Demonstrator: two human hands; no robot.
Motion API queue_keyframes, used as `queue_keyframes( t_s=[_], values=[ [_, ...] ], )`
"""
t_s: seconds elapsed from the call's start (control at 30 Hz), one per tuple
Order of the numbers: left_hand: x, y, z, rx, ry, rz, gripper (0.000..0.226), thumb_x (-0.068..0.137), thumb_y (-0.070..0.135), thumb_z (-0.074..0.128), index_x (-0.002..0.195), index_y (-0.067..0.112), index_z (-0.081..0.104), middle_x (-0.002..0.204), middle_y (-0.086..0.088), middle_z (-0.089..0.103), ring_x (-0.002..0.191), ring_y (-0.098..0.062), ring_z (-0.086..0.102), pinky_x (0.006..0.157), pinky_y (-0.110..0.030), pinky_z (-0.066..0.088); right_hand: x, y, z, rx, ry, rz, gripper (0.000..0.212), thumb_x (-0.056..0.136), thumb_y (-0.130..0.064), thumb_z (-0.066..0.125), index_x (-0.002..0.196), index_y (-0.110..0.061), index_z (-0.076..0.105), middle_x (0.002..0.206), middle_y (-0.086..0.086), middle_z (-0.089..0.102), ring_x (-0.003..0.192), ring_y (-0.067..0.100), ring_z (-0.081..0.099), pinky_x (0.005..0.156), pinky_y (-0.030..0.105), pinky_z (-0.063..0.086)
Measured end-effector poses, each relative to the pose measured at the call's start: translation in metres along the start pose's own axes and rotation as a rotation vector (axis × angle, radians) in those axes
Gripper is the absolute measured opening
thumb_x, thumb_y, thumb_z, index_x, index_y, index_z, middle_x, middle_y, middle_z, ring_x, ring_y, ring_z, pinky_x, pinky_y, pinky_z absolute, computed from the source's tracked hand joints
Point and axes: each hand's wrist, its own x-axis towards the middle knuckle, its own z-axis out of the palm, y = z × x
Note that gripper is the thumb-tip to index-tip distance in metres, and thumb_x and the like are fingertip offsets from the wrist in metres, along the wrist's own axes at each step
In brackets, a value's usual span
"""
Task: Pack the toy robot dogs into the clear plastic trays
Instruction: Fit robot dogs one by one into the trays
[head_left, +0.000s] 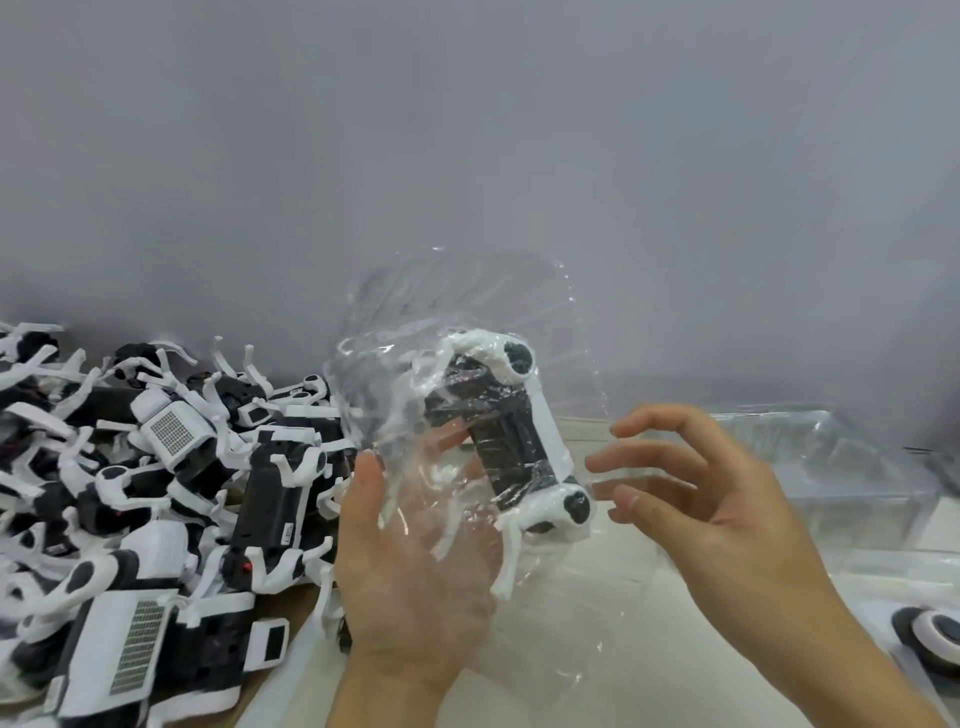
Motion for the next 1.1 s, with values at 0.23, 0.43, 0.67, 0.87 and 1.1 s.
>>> queue_keyframes(
  t_s=[0.23, 0.43, 0.67, 0.87, 1.1],
  values=[
    [0.01, 0.014, -0.01, 0.26, -0.388, 0.045, 0.076, 0.047, 0.064, 0.088, 0.106, 0.019, 0.071, 0.124, -0.011, 0.067, 0.12, -0.029, 0.062, 0.094, -0.063, 0.049, 0.002, -0.017, -0.048, -0.144, 0.149, -0.095, 0.037, 0.087, -0.005, 0.068, 0.106, -0.037, 0.069, 0.097, -0.005, 0.075, 0.092, 0.012, 0.072, 0.077, 0.016, 0.054],
    [0.001, 0.025, 0.001, 1.222, -0.571, 0.149, 0.06, 0.05, 0.066, 0.074, 0.103, 0.041, 0.063, 0.123, 0.019, 0.06, 0.119, -0.004, 0.054, 0.098, -0.035, 0.046, -0.001, -0.022, -0.083, -0.236, 0.338, -0.092, 0.032, 0.089, -0.017, 0.064, 0.113, -0.038, 0.066, 0.102, -0.01, 0.074, 0.097, 0.014, 0.07, 0.082, 0.036, 0.052],
    [-0.023, -0.005, 0.035, 1.748, -0.797, 0.08, 0.082, 0.055, 0.057, 0.087, 0.112, 0.059, 0.028, 0.12, 0.045, 0.022, 0.111, 0.036, -0.007, 0.114, -0.034, 0.014, -0.001, -0.027, -0.069, -0.23, 0.255, -0.053, 0.031, 0.091, -0.013, 0.065, 0.106, -0.04, 0.067, 0.096, -0.015, 0.073, 0.093, 0.002, 0.068, 0.074, 0.018, 0.046],
    [-0.016, 0.007, 0.032, 1.498, -0.561, 0.12, 0.068, 0.058, 0.086, 0.062, 0.12, 0.066, 0.04, 0.123, 0.043, 0.044, 0.119, 0.02, 0.038, 0.093, -0.013, 0.036, 0.001, -0.022, -0.063, -0.226, 0.199, -0.04, 0.031, 0.091, -0.011, 0.064, 0.103, -0.039, 0.068, 0.094, -0.013, 0.072, 0.089, 0.003, 0.067, 0.071, 0.011, 0.049],
    [0.005, 0.008, 0.013, 1.679, 0.009, 0.0, 0.034, 0.09, 0.054, 0.055, 0.087, 0.02, 0.055, 0.09, -0.006, 0.066, 0.057, -0.017, 0.07, 0.07, -0.038, 0.059, 0.001, -0.002, -0.056, -0.604, 0.137, 0.081, 0.023, 0.093, -0.025, 0.059, 0.104, -0.045, 0.065, 0.099, -0.024, 0.064, 0.096, -0.006, 0.056, 0.076, 0.016, 0.041]
  ],
)
